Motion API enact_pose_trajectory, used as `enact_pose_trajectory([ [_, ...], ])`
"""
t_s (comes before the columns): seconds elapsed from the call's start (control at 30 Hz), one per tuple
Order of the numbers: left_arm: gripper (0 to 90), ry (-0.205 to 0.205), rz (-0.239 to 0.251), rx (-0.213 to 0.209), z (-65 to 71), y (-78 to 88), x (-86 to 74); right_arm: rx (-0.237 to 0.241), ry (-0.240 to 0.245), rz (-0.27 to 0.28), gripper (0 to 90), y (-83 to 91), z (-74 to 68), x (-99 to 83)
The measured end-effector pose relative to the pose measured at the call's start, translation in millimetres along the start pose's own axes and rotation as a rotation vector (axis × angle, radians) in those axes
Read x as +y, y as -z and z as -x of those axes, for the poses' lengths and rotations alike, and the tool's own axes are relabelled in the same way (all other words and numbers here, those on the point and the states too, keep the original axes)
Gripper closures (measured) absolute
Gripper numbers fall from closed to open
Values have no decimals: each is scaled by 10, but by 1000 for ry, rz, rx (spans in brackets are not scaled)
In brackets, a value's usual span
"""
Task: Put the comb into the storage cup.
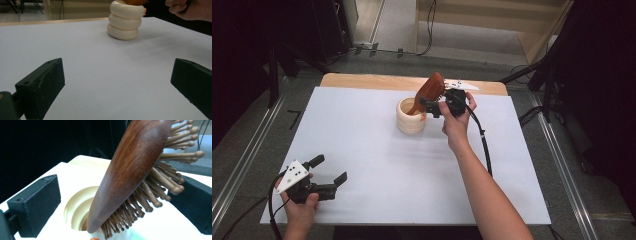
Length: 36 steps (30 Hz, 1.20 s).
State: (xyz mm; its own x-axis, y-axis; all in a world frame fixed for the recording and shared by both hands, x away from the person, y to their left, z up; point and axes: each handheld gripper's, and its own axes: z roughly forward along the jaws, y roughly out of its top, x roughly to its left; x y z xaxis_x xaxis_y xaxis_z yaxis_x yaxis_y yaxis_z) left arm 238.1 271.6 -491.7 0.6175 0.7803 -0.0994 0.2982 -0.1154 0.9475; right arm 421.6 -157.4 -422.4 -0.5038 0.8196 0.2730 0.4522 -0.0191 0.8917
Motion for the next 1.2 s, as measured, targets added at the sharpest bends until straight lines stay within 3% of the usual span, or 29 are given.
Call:
enact_pose_trajectory([
  [0.73,0,0,1,-2,6,-2,-1,-1,48,23,0,303,-38,-34],
  [1.2,0,-3,-4,-2,11,-6,0,-11,76,43,0,591,-30,-149],
])
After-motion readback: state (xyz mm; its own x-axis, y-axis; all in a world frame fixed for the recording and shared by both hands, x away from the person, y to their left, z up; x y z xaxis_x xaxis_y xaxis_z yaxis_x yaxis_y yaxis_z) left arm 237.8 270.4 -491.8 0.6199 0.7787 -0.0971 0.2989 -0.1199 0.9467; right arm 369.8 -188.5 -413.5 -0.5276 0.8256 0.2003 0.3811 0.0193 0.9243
